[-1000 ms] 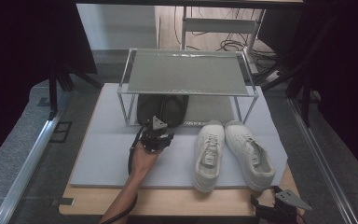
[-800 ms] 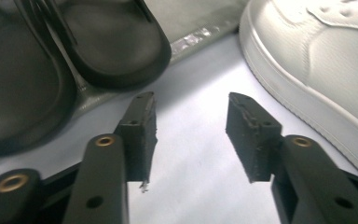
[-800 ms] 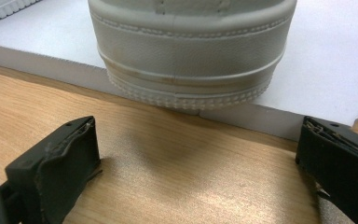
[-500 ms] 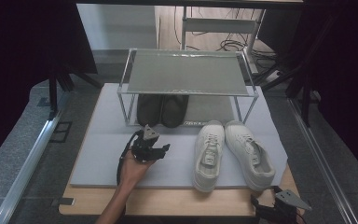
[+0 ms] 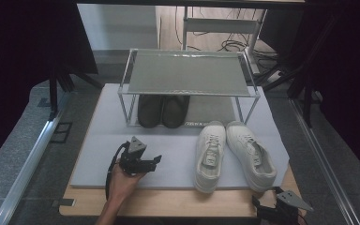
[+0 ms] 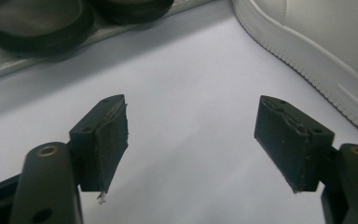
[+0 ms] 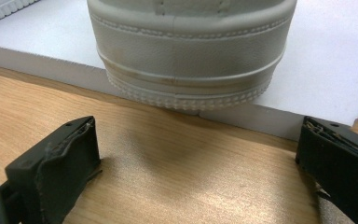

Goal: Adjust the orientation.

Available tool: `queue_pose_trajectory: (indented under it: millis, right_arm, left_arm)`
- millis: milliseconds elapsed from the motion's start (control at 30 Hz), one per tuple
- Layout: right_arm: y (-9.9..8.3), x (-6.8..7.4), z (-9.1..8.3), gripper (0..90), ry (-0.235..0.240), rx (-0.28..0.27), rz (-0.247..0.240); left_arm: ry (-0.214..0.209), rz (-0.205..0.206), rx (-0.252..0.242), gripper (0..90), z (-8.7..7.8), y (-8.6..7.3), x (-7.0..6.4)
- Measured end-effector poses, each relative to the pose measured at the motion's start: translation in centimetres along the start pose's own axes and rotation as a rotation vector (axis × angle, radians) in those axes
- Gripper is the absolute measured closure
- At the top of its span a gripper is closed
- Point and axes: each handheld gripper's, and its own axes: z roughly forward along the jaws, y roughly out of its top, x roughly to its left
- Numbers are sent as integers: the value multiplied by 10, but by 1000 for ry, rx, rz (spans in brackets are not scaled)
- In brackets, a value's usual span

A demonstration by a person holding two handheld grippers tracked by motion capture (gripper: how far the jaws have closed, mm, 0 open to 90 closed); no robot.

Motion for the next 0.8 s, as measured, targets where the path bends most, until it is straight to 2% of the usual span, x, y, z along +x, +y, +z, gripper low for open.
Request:
queue_pose_trajectory:
  millis: [400, 567, 800]
  right_arm:
    - [1, 0, 0, 0, -1, 3, 3]
    - [1, 0, 0, 0, -1, 7, 5]
    - [2, 0, 0, 0, 0, 13, 5]
  left_arm:
    - [14, -30, -47, 174, -22, -35, 0]
    - [50, -21, -46, 143, -27, -49, -4]
    - [74, -15, -42, 134, -30, -64, -8]
